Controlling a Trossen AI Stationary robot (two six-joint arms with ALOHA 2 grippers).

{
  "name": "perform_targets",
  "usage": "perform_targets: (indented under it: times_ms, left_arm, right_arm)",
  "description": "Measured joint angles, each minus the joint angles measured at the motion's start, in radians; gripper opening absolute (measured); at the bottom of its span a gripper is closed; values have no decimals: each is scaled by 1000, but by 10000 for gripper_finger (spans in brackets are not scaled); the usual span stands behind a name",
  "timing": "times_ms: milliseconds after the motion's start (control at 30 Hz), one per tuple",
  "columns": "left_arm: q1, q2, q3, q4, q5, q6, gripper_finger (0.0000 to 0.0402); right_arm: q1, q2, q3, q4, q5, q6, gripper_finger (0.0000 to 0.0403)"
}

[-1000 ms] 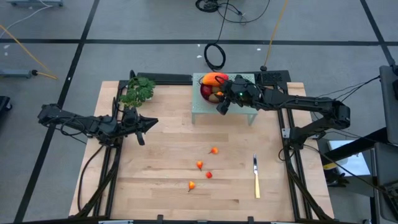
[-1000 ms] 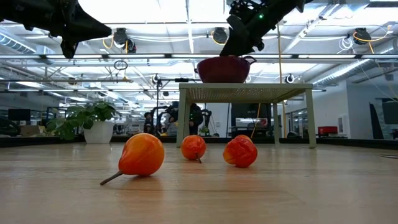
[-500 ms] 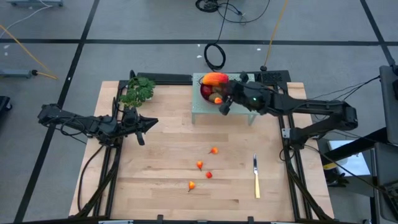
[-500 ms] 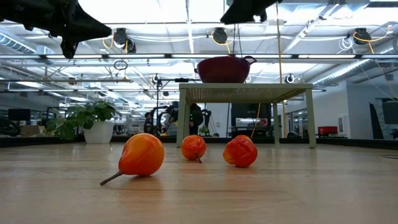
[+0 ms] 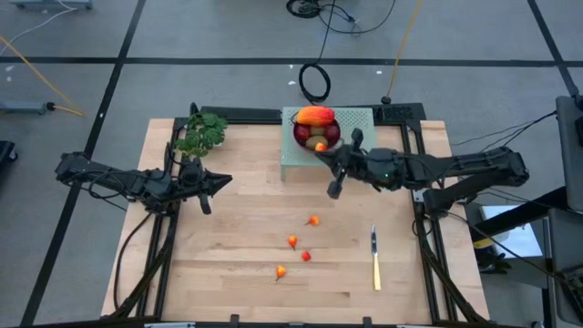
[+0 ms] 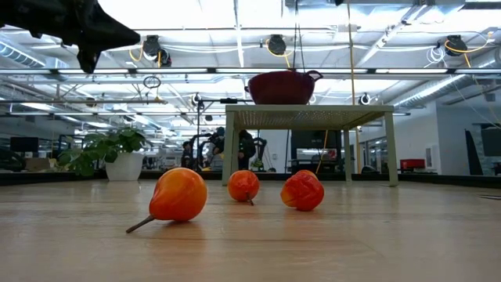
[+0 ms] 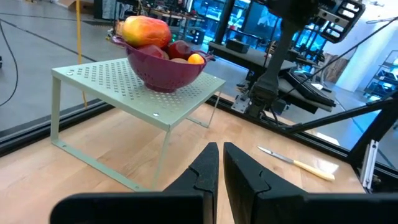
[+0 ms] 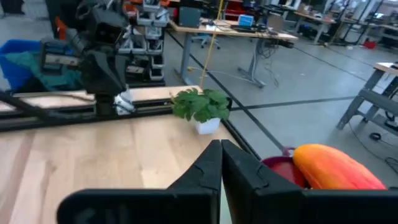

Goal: Pick & Place Fruit
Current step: Put the pear into the strainer bowl on the shelf

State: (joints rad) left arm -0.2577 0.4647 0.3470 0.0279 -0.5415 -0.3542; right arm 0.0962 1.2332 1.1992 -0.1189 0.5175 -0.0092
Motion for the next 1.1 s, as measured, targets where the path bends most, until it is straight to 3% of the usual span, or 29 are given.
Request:
perform_targets:
  times_ms: [133, 333, 567, 800, 967, 1100]
  left_arm:
    - [0, 0, 0, 0, 32, 5, 24]
    - [0, 0, 0, 7, 94, 6, 24]
    - [0, 0, 0, 47, 119, 6, 24]
    - [0, 4, 0, 102, 99, -1, 24]
    - [0, 56, 0, 228, 16, -51, 24]
    - [0, 140, 0, 370, 16, -50, 24]
  right_arm:
    - [39, -26, 0, -55, -6, 10, 3]
    - [36, -105, 0, -152, -183, 49, 1]
    - [7, -210, -9, -217, -312, 51, 1]
    - [0, -379, -156, -211, -367, 66, 1]
    - [-1, -540, -294, -140, -423, 92, 0]
    - [-1, -668, -408, -79, -447, 121, 0]
